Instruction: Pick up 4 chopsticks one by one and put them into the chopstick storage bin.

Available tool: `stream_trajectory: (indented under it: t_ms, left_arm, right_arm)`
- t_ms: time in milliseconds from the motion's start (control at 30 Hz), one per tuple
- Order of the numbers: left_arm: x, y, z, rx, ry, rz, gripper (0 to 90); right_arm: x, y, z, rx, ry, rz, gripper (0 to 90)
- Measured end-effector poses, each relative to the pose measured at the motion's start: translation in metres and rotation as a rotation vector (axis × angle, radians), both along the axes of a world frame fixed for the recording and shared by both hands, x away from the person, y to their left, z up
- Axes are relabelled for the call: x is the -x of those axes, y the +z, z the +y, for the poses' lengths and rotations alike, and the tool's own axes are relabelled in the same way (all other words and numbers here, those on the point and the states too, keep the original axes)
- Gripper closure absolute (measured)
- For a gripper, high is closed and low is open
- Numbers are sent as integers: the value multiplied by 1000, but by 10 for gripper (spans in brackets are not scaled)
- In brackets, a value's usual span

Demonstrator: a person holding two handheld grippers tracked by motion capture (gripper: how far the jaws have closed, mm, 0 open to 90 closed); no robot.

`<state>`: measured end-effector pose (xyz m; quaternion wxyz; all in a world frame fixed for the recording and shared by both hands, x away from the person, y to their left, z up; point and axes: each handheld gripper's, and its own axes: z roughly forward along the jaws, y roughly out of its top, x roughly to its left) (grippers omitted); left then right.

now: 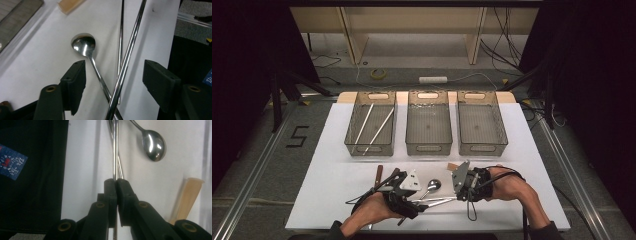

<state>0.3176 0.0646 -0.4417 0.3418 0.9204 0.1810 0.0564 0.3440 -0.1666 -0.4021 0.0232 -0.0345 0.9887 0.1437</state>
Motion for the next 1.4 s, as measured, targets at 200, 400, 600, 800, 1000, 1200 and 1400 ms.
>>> stream_trajectory:
  t_ms: [200, 400, 600, 800, 1000, 1200, 1400]
  left_arm:
    - [2, -3, -2, -42, -26, 5, 459]
    - [4, -1, -1, -51, -54, -17, 558]
    - [5, -2, -2, -74, -87, -4, 645]
    - [8, -3, -4, -100, -123, 5, 730]
    - [7, -1, -2, -110, -143, 6, 807]
    - [10, 1, -2, -112, -181, -2, 831]
    - [7, 3, 6, -98, -165, 11, 835]
  right_arm:
    - [1, 1, 7, 4, 16, -5, 871]
    - [2, 2, 11, 4, 30, -5, 870]
    - [1, 0, 14, 1, 45, -4, 871]
    - [2, 1, 17, -2, 59, -4, 870]
    - [3, 1, 17, -6, 64, 3, 870]
    - [3, 1, 16, -15, 83, 11, 857]
    - [-3, 7, 8, -57, -18, 9, 678]
